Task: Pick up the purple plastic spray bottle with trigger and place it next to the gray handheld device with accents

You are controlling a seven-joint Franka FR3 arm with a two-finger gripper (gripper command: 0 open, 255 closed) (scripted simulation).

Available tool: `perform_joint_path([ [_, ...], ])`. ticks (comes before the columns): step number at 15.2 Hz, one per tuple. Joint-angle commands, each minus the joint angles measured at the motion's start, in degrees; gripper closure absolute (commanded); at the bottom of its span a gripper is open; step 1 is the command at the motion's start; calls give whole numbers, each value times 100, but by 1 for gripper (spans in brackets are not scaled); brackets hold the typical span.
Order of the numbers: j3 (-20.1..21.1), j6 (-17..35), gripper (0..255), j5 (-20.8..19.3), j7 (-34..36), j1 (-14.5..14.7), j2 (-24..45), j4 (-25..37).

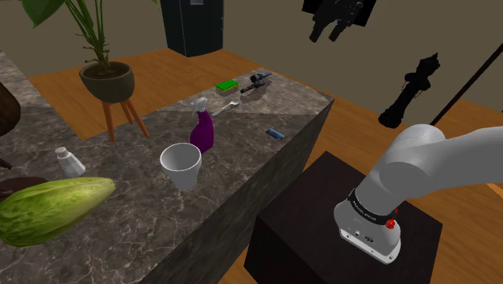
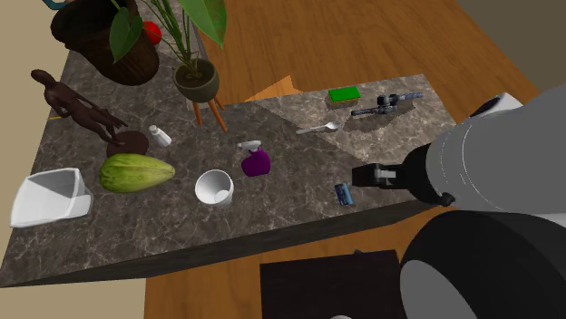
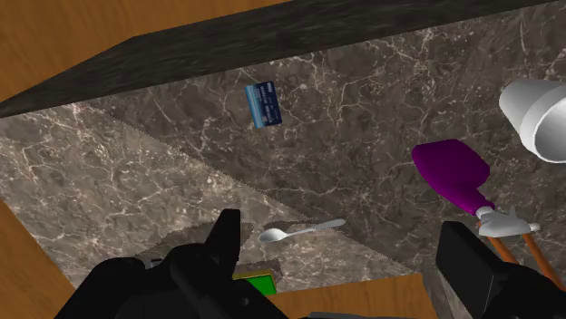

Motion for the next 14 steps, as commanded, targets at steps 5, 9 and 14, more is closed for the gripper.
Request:
perform_joint_path([
  [5, 678, 424, 0, 150, 969, -93, -26, -466],
  [9, 1381, 845, 0, 300, 1952, -181, 156, -743],
  [14, 2283, 1356, 0, 407, 3220, -345, 677, -819],
])
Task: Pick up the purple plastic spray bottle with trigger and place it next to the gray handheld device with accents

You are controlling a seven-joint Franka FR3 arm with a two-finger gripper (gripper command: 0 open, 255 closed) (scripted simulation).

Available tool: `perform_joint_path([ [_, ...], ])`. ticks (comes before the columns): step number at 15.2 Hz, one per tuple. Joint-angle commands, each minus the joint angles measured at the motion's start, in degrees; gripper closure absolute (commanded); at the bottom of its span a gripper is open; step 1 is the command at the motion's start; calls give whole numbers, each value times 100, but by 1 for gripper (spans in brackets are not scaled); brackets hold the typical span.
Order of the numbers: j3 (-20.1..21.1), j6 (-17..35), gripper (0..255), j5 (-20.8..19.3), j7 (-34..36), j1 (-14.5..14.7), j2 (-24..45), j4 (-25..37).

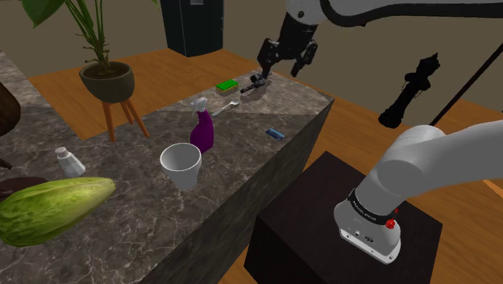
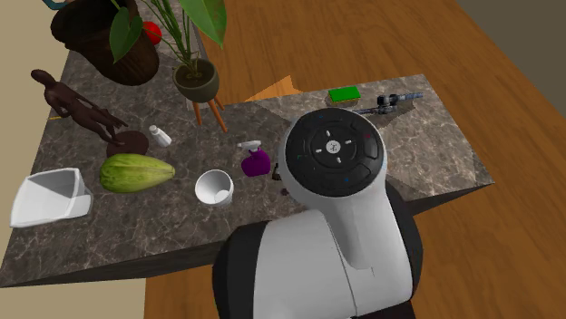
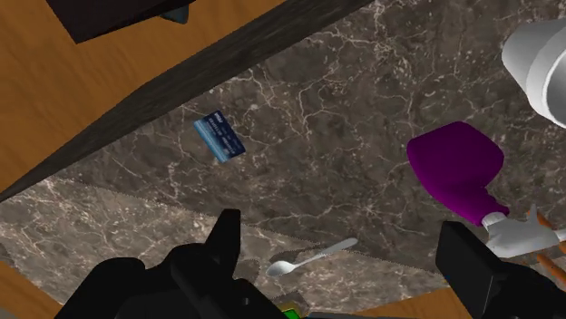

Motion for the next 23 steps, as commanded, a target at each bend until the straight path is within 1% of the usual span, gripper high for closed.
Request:
perform_joint_path([
  [1, 396, 189, 0, 31, 574, -76, 238, 10],
  [5, 1159, 544, 0, -63, 1649, -351, 912, 210],
  [9, 1960, 812, 0, -404, 2826, -747, 1766, 590],
  [11, 2373, 893, 0, -709, 3480, -979, 2276, 847],
  [13, 2794, 920, 0, -1133, 4193, -1224, 2859, 1151],
  [15, 3175, 864, 0, -1705, 4982, -1415, 3546, 1506],
  [16, 3325, 795, 0, -2043, 5398, -1461, 3931, 1705],
  [17, 3432, 698, 0, -2400, 5815, -1458, 4335, 1917],
  [19, 3459, 442, 0, -3076, 6581, -1262, 5142, 2378],
  [21, 3270, 174, 0, -3590, 7181, -881, 5855, 2872],
  [23, 3031, -79, 0, -3961, 7638, -481, 6485, 3395],
])
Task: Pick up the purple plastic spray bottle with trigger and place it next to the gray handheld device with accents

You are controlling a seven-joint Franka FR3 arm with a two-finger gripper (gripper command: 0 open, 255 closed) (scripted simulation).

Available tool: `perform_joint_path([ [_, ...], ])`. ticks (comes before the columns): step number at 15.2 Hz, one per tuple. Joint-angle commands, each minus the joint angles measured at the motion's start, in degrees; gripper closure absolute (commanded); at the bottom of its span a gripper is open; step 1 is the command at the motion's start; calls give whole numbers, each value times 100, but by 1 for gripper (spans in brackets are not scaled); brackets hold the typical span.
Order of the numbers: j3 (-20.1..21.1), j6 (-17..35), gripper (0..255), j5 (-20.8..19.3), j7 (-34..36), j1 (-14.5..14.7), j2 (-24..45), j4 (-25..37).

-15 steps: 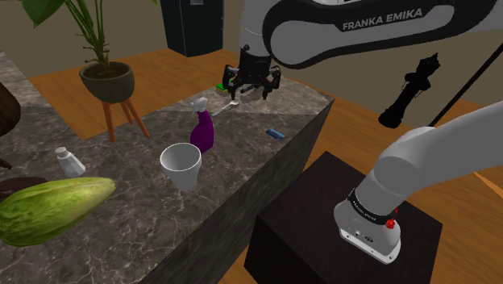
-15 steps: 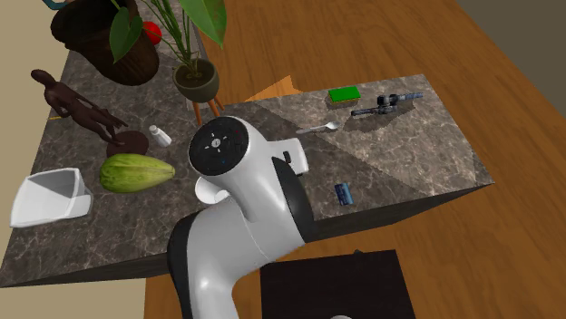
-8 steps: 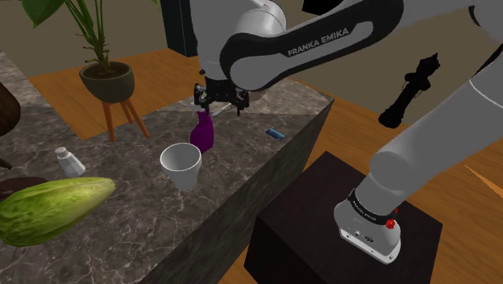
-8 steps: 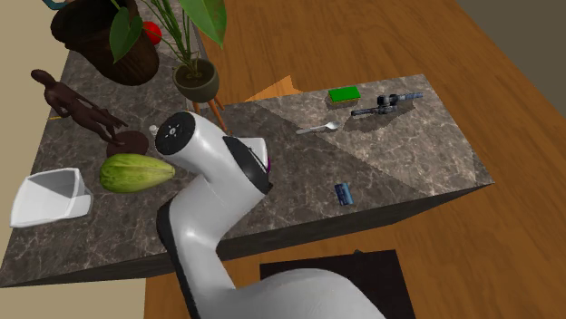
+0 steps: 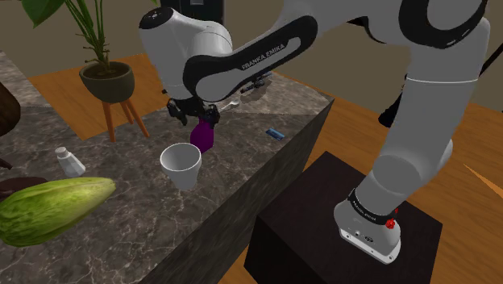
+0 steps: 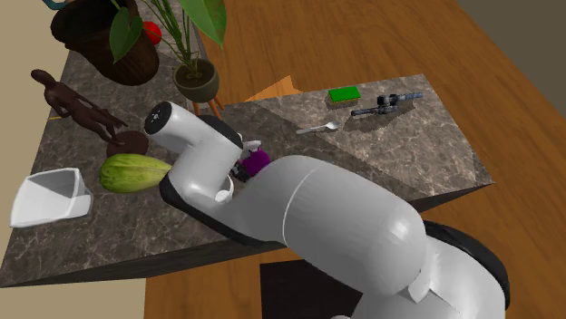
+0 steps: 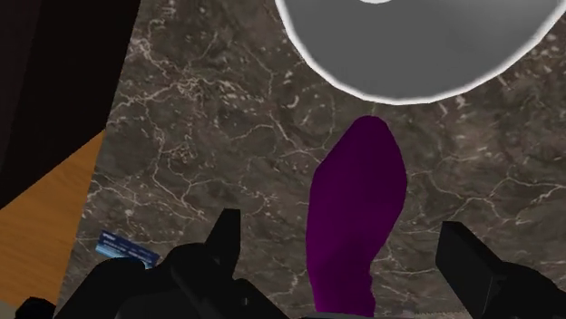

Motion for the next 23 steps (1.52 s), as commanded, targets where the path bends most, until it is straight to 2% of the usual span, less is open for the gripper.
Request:
perform_joint_path([
  [1, -240, -213, 0, -373, 471, 381, 629, 497],
  [4, -560, -507, 0, -651, 853, 863, 1346, 1252],
  [12, -709, -89, 0, -861, 976, 797, 1537, 979],
  [19, -709, -90, 0, -861, 975, 797, 1537, 980],
  [20, -709, -90, 255, -861, 975, 797, 1537, 980],
  [23, -709, -90, 255, -861, 975, 797, 1537, 979],
])
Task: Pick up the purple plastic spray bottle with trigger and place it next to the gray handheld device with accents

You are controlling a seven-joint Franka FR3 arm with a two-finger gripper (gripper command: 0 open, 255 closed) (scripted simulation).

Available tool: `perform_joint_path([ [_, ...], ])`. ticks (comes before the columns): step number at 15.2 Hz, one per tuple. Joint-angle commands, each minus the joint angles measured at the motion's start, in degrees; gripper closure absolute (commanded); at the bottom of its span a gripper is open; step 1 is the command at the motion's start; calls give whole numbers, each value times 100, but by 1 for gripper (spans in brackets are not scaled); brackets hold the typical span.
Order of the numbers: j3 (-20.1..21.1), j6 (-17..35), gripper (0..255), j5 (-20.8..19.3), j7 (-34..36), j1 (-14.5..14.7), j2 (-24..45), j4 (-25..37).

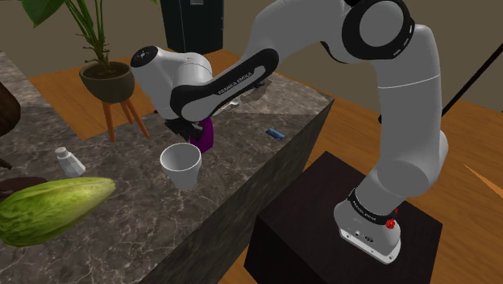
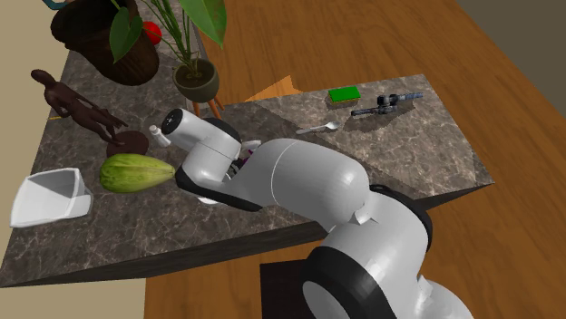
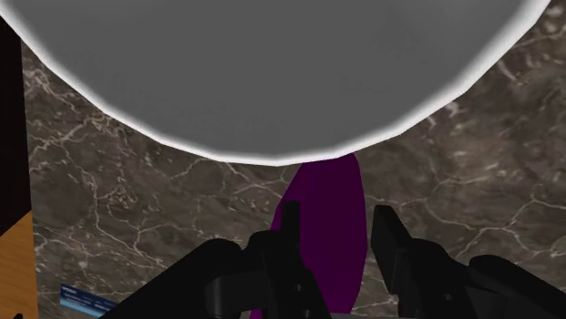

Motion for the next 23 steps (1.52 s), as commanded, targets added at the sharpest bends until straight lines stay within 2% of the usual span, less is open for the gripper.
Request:
perform_joint_path([
  [1, -3, -2, 255, 0, 0, -1, 2, -1],
  [6, -3, 0, 255, -1, 1, -2, 2, -3],
  [23, 294, -830, 255, 499, -502, -130, -590, 459],
])
